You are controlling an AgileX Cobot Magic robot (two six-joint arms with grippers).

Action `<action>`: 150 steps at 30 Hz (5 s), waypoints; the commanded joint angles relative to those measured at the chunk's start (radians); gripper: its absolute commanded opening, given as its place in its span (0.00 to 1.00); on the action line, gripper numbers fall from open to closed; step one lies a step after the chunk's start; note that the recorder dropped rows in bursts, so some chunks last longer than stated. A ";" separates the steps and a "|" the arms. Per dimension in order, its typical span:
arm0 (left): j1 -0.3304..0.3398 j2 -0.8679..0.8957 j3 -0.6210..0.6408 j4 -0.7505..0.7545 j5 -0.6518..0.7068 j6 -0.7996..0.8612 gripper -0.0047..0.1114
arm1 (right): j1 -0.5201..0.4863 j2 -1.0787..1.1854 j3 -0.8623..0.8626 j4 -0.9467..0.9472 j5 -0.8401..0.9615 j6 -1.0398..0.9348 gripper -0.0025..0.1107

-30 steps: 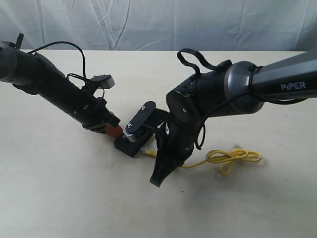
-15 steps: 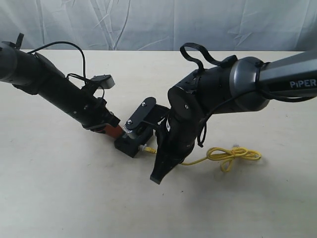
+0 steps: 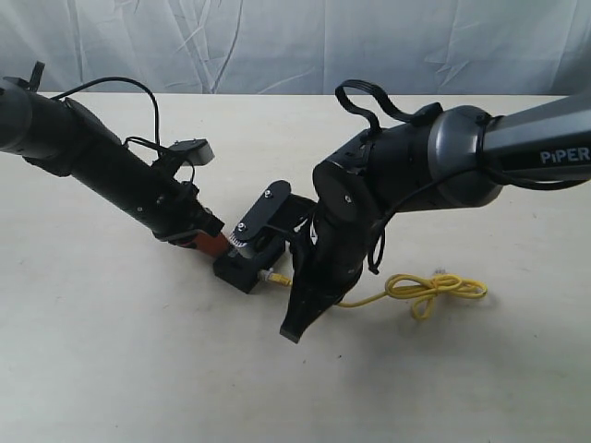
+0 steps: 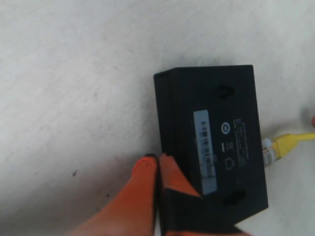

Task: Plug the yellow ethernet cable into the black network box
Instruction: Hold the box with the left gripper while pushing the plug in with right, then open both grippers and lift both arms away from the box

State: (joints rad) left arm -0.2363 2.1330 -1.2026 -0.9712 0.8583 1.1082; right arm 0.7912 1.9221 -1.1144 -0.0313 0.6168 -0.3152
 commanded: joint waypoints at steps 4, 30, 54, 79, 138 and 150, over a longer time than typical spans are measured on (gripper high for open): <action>-0.005 0.008 -0.003 0.006 0.003 0.001 0.04 | 0.000 -0.011 0.003 -0.008 0.010 0.000 0.02; -0.005 0.008 -0.003 0.006 0.003 0.001 0.04 | 0.000 0.021 0.003 -0.011 -0.002 0.000 0.02; -0.005 0.008 -0.003 0.006 0.003 0.001 0.04 | 0.000 -0.004 0.001 -0.034 -0.044 0.004 0.02; -0.005 0.008 -0.003 0.006 0.035 0.001 0.04 | 0.000 0.018 0.001 0.025 -0.074 0.019 0.02; 0.090 -0.274 -0.002 0.279 -0.097 -0.323 0.04 | -0.076 -0.223 0.001 0.066 -0.065 0.118 0.02; 0.147 -0.818 0.066 0.451 -0.169 -0.483 0.04 | -0.421 -0.576 0.031 0.059 0.144 0.351 0.02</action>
State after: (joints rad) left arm -0.1211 1.4515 -1.1802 -0.5340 0.7213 0.6464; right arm 0.4438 1.4434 -1.1032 0.0354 0.7282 0.0000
